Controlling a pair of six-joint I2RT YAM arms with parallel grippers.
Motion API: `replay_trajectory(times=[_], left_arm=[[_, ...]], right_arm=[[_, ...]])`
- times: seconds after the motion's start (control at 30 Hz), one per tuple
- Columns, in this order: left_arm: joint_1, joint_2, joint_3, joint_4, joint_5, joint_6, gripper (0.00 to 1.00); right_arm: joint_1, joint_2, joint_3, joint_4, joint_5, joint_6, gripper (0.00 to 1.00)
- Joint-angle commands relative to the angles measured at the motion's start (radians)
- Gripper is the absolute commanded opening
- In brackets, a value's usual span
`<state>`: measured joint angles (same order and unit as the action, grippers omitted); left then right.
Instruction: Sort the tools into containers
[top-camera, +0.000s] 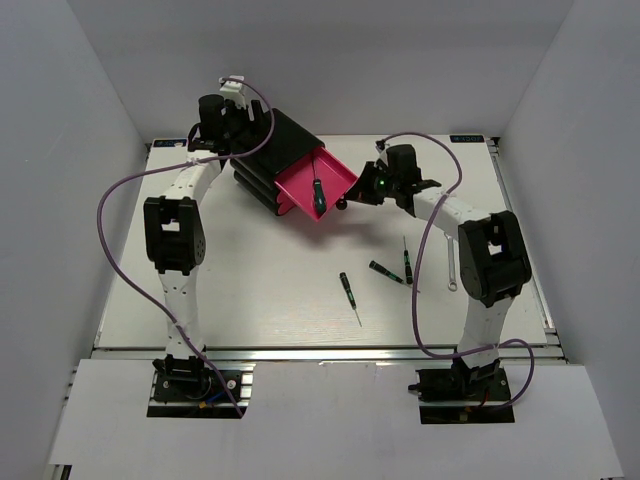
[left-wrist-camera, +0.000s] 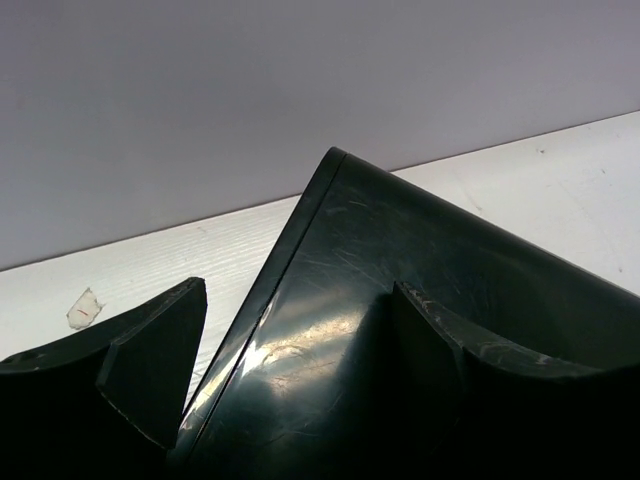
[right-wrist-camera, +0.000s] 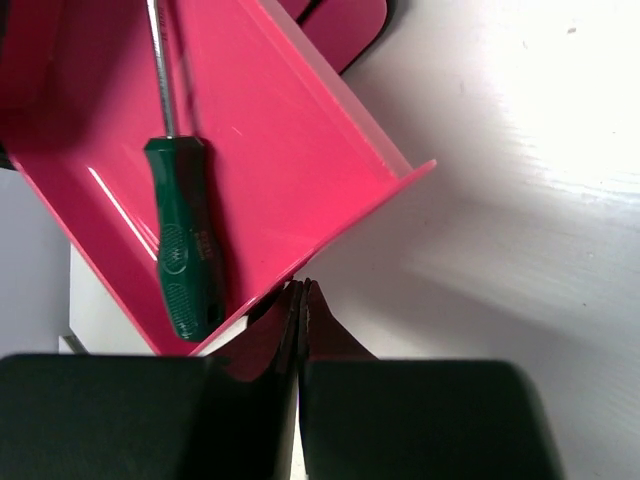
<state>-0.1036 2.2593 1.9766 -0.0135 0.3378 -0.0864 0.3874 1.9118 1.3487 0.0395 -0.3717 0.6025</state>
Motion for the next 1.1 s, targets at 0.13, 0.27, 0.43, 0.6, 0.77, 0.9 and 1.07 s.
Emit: replay_trajectory(times=[0.13,0.27,0.43,0.6,0.77,0.9,1.07], left_arm=[[-0.057,-0.014,-0.071,-0.212,0.086,-0.070,0.83],[-0.059,-0.014,-0.078,-0.206,0.081,-0.072,0.83],[-0.059,-0.009,-0.081,-0.198,0.095,-0.076,0.83],[-0.057,-0.014,-0.088,-0.200,0.093,-0.081,0.83],[-0.058,-0.009,-0.081,-0.203,0.086,-0.079,0.83],[-0.057,-0.006,-0.081,-0.198,0.089,-0.082,0.83],[-0.057,-0.003,-0.082,-0.195,0.093,-0.084,0.83]], right_arm=[[0.012,-0.131,0.049,0.151,0.000,-0.015,0.00],[-0.007,-0.187,-0.069,0.142,0.005,-0.041,0.00],[-0.009,-0.208,-0.134,0.140,0.031,-0.023,0.00],[-0.010,-0.180,-0.053,0.086,0.086,-0.079,0.00],[-0.054,-0.240,-0.109,0.106,0.135,-0.181,0.00],[-0.096,-0.284,-0.183,0.090,0.201,-0.234,0.00],[-0.093,-0.194,-0.154,-0.038,0.209,-0.273,0.00]])
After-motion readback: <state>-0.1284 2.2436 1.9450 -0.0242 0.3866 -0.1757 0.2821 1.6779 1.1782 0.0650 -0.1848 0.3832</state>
